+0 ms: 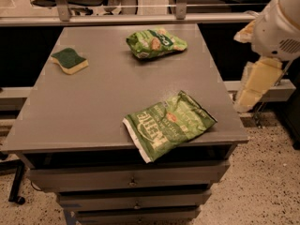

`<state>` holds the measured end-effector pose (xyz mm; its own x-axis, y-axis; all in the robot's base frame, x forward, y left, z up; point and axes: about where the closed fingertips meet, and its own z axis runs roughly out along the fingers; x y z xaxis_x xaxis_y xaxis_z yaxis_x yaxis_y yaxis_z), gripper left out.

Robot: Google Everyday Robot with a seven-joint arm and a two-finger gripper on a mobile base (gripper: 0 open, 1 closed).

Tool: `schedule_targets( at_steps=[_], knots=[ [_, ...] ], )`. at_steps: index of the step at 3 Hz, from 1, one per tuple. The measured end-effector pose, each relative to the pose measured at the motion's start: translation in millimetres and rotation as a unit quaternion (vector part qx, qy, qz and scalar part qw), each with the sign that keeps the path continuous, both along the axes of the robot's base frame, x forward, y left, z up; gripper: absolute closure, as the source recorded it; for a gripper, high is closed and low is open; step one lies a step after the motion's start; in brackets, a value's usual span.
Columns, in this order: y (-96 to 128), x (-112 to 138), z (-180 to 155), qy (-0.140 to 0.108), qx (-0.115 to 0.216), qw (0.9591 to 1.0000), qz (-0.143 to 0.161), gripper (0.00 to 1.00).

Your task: Move sponge near green jalapeno chip bag

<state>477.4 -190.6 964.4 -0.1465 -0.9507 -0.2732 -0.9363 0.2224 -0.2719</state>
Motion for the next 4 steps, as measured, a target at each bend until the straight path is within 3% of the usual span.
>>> schedule_targets(
  at_steps=[1,2,3,4],
  knots=[
    [37,47,-21,-0.02,0.028,0.9985,0.042,0.0],
    [87,94,-46,-0.041,0.065,0.9939,0.079,0.0],
    [131,129,-60,-0.067,0.101,0.9885,0.09,0.0],
    [131,129,-60,-0.067,0.101,0.9885,0.09,0.0]
  ],
)
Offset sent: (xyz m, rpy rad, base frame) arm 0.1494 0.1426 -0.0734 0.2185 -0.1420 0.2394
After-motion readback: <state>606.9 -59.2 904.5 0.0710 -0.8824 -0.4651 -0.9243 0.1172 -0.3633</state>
